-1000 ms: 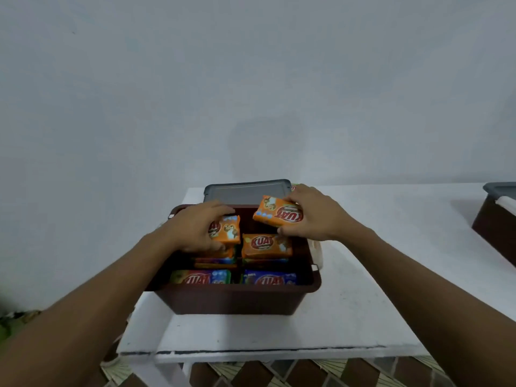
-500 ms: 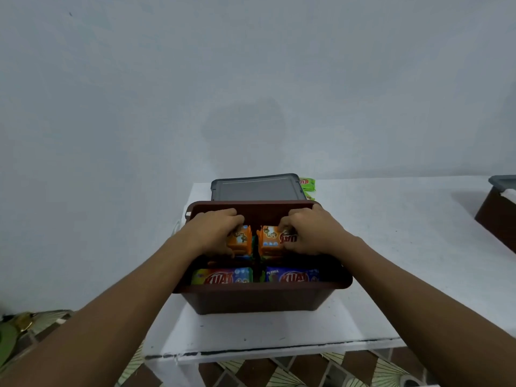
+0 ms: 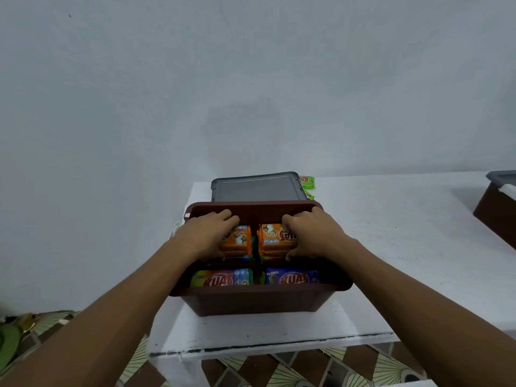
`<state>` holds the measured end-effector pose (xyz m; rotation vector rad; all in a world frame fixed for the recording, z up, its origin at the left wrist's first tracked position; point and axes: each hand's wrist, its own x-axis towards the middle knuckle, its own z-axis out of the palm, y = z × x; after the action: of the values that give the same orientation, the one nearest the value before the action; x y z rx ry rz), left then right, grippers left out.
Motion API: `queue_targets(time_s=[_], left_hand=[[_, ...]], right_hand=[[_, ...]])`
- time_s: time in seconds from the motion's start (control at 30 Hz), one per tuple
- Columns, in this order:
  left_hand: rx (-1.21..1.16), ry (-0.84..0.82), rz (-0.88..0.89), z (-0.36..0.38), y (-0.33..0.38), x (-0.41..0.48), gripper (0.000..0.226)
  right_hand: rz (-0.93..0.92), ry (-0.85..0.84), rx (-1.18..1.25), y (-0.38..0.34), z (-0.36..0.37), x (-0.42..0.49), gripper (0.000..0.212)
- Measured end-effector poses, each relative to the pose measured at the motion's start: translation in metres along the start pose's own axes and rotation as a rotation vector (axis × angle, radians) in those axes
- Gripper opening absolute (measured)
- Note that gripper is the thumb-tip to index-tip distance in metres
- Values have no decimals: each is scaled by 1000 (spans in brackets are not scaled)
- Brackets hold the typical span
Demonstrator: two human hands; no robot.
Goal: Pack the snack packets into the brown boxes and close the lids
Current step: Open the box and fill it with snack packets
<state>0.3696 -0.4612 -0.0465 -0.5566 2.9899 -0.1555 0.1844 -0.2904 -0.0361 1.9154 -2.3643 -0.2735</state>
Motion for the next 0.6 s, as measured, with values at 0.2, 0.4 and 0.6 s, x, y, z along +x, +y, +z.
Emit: queue_targets(time_s=[0.2,0.4,0.6], left_hand=[[-121,-8,-30,-4,4,-5,70],[-266,171,-22,-27,28,8,18],[-325,415,52,-55,89,56,13]], right_hand=[[148,441,732,9,-2,-7,13],[320,396,788,78,38,-19,28],[87,-169,216,122,90,-58,70]])
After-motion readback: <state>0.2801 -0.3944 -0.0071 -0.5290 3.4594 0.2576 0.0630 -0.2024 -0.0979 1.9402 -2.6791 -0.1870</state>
